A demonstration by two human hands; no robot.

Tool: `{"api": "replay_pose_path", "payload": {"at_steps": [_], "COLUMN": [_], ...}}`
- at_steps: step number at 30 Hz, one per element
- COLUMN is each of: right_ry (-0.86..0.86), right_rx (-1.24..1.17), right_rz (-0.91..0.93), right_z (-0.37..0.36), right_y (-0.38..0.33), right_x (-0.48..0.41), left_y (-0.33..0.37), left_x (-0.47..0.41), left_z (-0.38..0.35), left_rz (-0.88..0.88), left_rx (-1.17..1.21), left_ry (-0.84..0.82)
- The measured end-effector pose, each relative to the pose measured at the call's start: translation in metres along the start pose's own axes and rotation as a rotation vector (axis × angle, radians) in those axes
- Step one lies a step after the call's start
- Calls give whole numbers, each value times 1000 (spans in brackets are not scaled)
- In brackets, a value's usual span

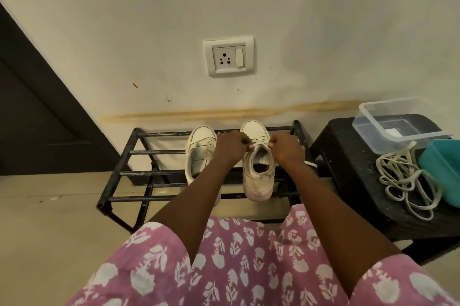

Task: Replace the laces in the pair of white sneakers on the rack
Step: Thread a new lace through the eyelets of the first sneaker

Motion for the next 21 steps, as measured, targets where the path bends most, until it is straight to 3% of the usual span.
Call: {"api": "replay_pose_path", "payload": {"at_steps": [3, 9, 15, 17, 21], "right_ry": [87, 136, -188, -302, -429], "right_rx": [186, 195, 123, 47, -575], "right_rz": [-10, -6, 44, 71, 147], "right_z": [-2, -2, 17, 28, 49], "right_y": [-1, 0, 13, 19, 17], "right_x": [1, 2, 2, 5, 14], "left_y": [0, -1, 6, 6, 17], "left_x": [-1, 0, -1, 1, 9], "left_z": [-4, -5, 10, 15, 13], "left_rz": [20, -1, 73, 70, 18], "left_rx": [13, -91, -189, 0, 673], "left_ry": [37, 53, -125, -125, -114]}}
Point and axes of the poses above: each hand's wrist, its own x-axis away from the middle knuckle, its own z-axis out of the back of the hand, y = z × x, the point moved 1 cm from there along -x, towards the middle knuckle, and after that the axes turned 9 degrees about -y, right-handed, at the moved point
